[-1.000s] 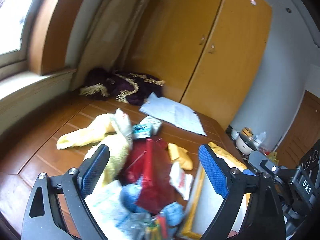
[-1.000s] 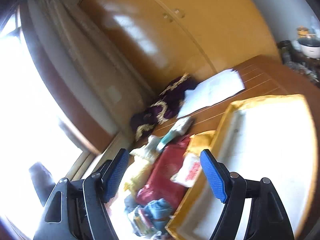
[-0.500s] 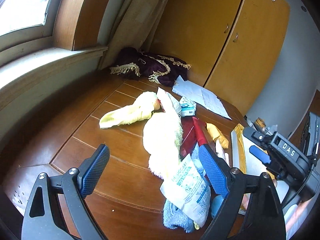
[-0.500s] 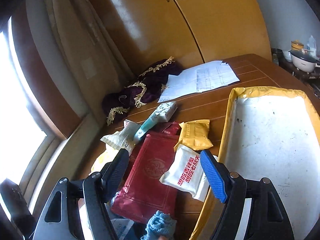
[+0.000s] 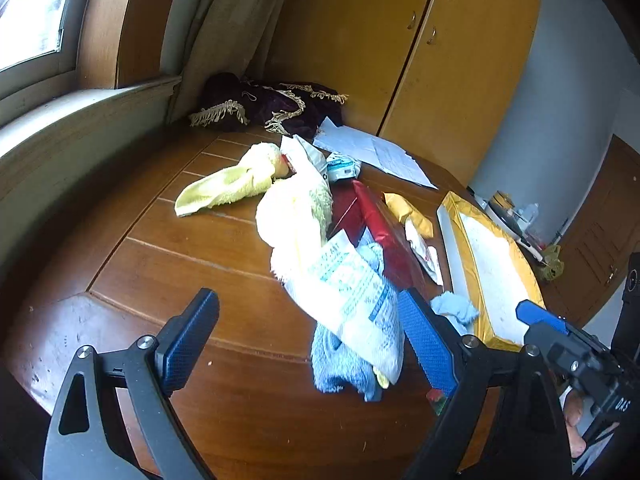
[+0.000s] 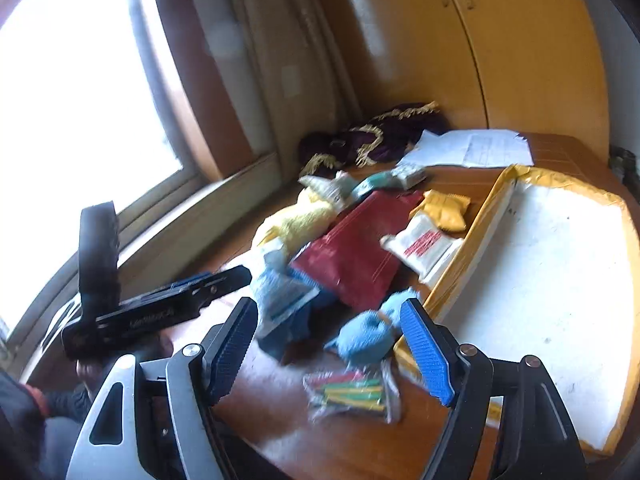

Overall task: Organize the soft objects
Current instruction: 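Move both tools toward the pile and close the left tool on the desiccant packet, then carry the desiccant packet with the left tool into the box and release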

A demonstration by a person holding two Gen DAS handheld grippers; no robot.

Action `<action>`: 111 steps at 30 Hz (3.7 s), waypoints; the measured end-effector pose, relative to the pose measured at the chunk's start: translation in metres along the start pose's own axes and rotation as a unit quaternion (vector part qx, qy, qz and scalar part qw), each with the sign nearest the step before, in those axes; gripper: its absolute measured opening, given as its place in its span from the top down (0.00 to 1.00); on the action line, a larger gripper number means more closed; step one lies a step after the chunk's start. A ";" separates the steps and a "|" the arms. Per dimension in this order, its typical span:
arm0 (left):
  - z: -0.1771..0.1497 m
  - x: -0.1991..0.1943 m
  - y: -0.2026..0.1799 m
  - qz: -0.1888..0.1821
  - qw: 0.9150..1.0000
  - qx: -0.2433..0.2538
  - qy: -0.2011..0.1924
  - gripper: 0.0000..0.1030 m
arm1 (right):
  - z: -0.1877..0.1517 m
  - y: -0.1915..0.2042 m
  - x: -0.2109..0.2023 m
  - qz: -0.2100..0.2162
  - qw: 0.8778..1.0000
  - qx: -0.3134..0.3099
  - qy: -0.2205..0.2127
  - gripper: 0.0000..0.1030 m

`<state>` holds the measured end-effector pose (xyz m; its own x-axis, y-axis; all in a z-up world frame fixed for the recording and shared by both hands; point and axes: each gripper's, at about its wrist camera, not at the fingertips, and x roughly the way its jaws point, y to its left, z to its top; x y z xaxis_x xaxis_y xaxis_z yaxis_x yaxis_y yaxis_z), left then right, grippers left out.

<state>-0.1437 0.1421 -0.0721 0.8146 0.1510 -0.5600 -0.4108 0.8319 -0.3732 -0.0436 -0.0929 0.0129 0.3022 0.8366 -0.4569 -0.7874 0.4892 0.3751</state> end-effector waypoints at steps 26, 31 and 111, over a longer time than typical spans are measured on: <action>0.014 0.007 -0.019 0.011 1.000 -0.005 0.017 0.36 | -0.037 0.004 0.033 -0.080 0.993 -0.007 0.086 0.39; 0.010 0.014 -0.014 0.005 0.999 -0.035 0.031 0.56 | -0.041 0.014 0.034 -0.093 0.991 -0.042 0.089 0.55; 0.018 0.094 -0.180 -0.231 0.948 0.111 0.186 0.43 | -0.007 -0.106 -0.029 -0.279 0.956 0.087 0.000 0.38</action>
<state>0.0139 0.0161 -0.0445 0.6682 -0.4219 -0.6128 0.0855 0.8618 -0.5001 0.0272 -0.1704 -0.0194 0.6496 0.4326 -0.6252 -0.4020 0.8934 0.2005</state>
